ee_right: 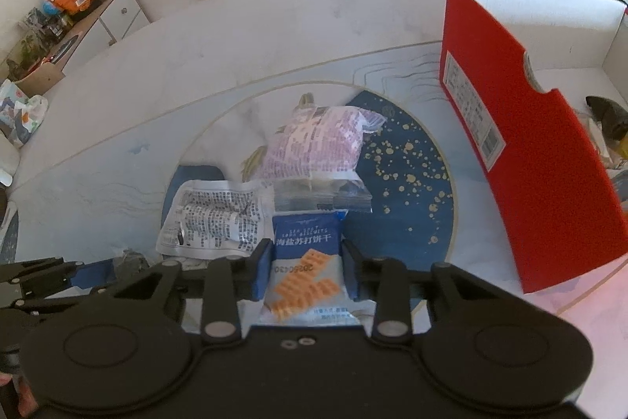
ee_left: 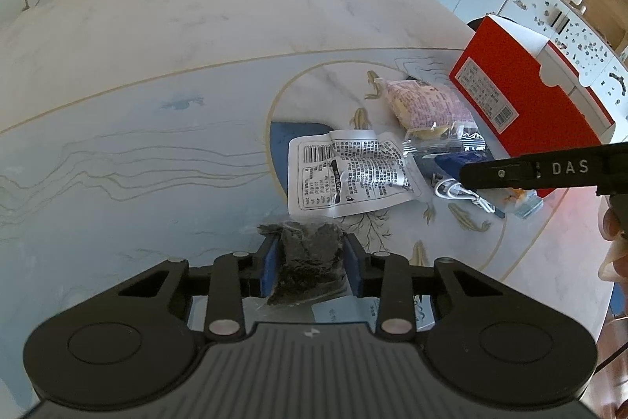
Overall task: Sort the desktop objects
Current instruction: 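Carry the dark packet and blue biscuit packet with both grippers into the red shoebox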
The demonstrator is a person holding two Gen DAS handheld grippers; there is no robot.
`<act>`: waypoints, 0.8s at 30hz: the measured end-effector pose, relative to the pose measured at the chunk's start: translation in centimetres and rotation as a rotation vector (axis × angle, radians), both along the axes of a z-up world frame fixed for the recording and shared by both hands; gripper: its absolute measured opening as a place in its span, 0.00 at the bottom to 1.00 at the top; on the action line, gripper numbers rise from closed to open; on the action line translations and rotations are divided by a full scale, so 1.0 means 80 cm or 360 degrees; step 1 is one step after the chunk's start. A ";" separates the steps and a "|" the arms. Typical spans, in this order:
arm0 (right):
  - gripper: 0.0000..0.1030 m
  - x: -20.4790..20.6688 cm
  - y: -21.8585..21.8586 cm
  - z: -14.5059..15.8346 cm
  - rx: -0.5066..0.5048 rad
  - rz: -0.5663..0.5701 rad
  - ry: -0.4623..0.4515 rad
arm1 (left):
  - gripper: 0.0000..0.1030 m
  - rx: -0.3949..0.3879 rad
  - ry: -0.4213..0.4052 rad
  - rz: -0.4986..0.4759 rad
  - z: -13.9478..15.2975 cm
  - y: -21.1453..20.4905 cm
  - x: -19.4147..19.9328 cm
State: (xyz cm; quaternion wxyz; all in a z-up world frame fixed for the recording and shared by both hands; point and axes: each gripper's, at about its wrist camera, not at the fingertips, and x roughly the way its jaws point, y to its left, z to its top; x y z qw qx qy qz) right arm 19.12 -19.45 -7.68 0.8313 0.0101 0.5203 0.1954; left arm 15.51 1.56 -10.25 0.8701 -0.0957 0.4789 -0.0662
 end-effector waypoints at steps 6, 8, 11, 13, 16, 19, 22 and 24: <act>0.34 -0.008 -0.011 0.013 0.0035 -0.0007 -0.0032 | 0.32 -0.0035 -0.0009 0.0032 0.010 0.004 -0.004; 0.34 -0.010 -0.015 0.017 0.0047 -0.0016 -0.0040 | 0.32 -0.0039 -0.0023 0.0038 0.016 0.005 -0.005; 0.34 -0.013 -0.021 0.022 0.0071 -0.0022 -0.0041 | 0.32 -0.0058 -0.0043 0.0046 0.025 0.005 -0.008; 0.34 -0.016 -0.024 0.025 0.0076 -0.0020 -0.0046 | 0.32 -0.0072 -0.0056 0.0048 0.030 0.005 -0.010; 0.34 -0.020 -0.029 0.031 0.0082 -0.0012 -0.0051 | 0.32 -0.0088 -0.0070 0.0047 0.038 0.003 -0.013; 0.34 -0.025 -0.033 0.036 0.0092 -0.0004 -0.0056 | 0.32 -0.0106 -0.0079 0.0038 0.045 0.000 -0.016; 0.34 -0.032 -0.037 0.044 0.0106 0.0008 -0.0066 | 0.32 -0.0127 -0.0086 0.0023 0.052 -0.005 -0.019; 0.34 -0.036 -0.041 0.051 0.0124 0.0021 -0.0071 | 0.32 -0.0143 -0.0090 0.0011 0.058 -0.009 -0.020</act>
